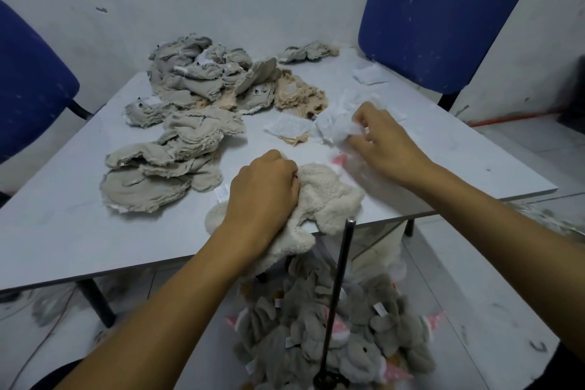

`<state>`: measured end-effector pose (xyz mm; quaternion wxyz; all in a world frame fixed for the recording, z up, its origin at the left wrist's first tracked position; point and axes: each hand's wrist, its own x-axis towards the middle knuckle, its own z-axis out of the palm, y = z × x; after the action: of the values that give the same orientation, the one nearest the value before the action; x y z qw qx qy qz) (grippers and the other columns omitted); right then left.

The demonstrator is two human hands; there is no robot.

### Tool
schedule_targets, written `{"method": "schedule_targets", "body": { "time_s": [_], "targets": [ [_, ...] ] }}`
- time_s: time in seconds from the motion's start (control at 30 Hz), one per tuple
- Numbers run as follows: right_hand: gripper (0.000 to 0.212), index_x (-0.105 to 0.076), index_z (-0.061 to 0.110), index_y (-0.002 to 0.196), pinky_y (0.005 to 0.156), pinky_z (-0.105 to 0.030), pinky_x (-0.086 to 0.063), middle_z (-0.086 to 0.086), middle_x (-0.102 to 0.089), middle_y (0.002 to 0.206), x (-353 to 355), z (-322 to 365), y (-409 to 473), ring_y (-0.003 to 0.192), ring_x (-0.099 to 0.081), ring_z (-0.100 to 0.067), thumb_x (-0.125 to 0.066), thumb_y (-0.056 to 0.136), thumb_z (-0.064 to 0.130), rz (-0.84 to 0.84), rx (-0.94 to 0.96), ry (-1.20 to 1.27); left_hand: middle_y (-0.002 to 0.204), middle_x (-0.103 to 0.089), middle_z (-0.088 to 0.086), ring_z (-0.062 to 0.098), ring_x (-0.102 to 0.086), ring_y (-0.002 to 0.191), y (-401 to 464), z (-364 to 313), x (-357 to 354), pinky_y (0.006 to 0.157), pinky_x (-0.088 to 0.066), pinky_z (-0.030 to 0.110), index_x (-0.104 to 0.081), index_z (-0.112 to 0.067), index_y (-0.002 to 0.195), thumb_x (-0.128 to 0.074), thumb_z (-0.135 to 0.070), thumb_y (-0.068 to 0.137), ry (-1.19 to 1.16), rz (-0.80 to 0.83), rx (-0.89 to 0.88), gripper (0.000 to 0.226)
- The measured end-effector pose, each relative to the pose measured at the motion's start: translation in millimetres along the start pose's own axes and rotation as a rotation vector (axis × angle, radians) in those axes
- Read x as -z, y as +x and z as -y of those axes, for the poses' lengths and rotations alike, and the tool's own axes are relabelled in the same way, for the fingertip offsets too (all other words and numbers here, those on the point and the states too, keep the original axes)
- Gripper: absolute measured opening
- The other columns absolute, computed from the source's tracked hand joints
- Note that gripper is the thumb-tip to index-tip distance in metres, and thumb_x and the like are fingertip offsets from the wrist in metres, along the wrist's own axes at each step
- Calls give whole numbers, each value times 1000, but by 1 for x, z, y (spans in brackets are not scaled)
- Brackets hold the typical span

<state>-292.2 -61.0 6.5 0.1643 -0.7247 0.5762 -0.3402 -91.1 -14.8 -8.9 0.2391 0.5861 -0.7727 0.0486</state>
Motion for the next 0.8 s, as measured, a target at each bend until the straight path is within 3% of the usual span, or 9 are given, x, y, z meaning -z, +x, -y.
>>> {"method": "schedule_targets", "body": {
  "time_s": [0.1,0.17,0.27,0.4,0.53,0.57,0.67,0.73,0.8],
  "targets": [
    [19,-40,22,107,58,-29,-55,-11,-53,117,6,16,1,86,-67,-23,-56,99,14,-60,-299,681,91,-51,7,32,-54,81,3,-6,-1,68,-48,44,-63,-5,84,-47,-13,94,11,49,82,21],
    [45,-44,25,122,62,-27,-58,-13,-44,128,10,22,1,91,-66,-23,-63,92,-2,2,-389,907,91,-48,7,31,-53,82,3,-8,-2,67,-44,41,-59,-4,81,-48,-9,92,-30,79,89,16],
    [57,-52,20,134,75,-30,-59,-10,-43,129,6,28,0,102,-64,-22,-68,86,-6,98,-399,871,93,-57,5,27,-55,88,2,-8,0,72,-45,39,-61,-9,92,-53,-10,88,-157,55,112,9],
    [38,-60,18,127,64,-24,-54,-4,-56,121,2,38,-2,96,-62,-12,-69,91,13,184,-328,831,80,-65,1,21,-59,81,3,-6,5,72,-50,40,-64,-14,85,-60,-15,85,-267,5,169,5],
    [63,-48,23,139,72,-22,-40,6,-50,112,0,46,-9,96,-46,-10,-62,83,-2,-35,358,-102,80,-67,5,22,-59,78,6,-6,2,71,-50,38,-69,-10,85,-58,-17,86,-205,40,139,13],
    [66,-46,24,140,72,-22,-40,6,-52,112,-2,46,-10,95,-47,-11,-63,82,-3,-48,386,-141,81,-67,4,22,-59,79,7,-5,1,71,-50,37,-69,-11,85,-59,-18,86,-211,45,144,13],
    [37,-60,21,125,76,-14,-42,3,-63,111,-5,40,-9,100,-57,-14,-66,90,12,-46,233,32,79,-68,0,18,-60,79,8,-1,1,67,-48,30,-72,-16,85,-61,-19,85,-263,76,181,11],
    [16,-69,16,109,88,-28,-47,1,-69,107,-8,39,-10,102,-61,-17,-63,95,18,-18,149,93,77,-68,-4,12,-61,78,9,3,3,61,-45,22,-73,-19,84,-64,-20,84,-341,85,228,9],
    [11,-68,15,103,89,-41,-51,-1,-70,103,-12,43,-14,99,-63,-20,-62,94,17,-27,77,212,75,-69,-6,8,-62,77,9,5,4,59,-44,18,-73,-22,82,-67,-21,82,-419,88,273,6]
  ]
}}
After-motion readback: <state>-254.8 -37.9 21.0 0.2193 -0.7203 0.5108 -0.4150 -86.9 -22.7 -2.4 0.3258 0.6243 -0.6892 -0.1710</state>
